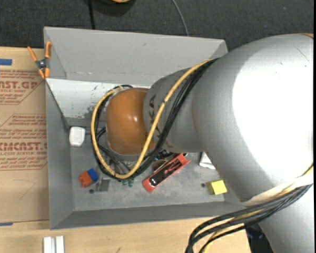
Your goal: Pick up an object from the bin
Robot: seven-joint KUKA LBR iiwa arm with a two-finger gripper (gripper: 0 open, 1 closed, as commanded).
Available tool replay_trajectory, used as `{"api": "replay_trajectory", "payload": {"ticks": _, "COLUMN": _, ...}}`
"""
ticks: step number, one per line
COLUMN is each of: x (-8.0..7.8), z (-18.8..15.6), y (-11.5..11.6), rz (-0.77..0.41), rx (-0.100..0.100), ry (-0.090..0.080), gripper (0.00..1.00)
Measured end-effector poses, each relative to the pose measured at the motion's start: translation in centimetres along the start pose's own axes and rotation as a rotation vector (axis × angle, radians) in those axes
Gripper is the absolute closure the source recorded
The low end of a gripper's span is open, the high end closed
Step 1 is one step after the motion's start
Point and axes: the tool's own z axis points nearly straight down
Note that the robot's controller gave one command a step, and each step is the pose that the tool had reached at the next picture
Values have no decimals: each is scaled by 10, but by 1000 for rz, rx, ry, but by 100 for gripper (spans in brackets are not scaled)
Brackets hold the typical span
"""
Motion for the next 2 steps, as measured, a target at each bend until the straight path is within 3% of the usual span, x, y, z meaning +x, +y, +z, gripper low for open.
{"api": "replay_trajectory", "payload": {"ticks": 2, "x": 5, "z": -113, "y": -8, "rz": -50, "rx": 2, "ry": 2, "gripper": 100}}
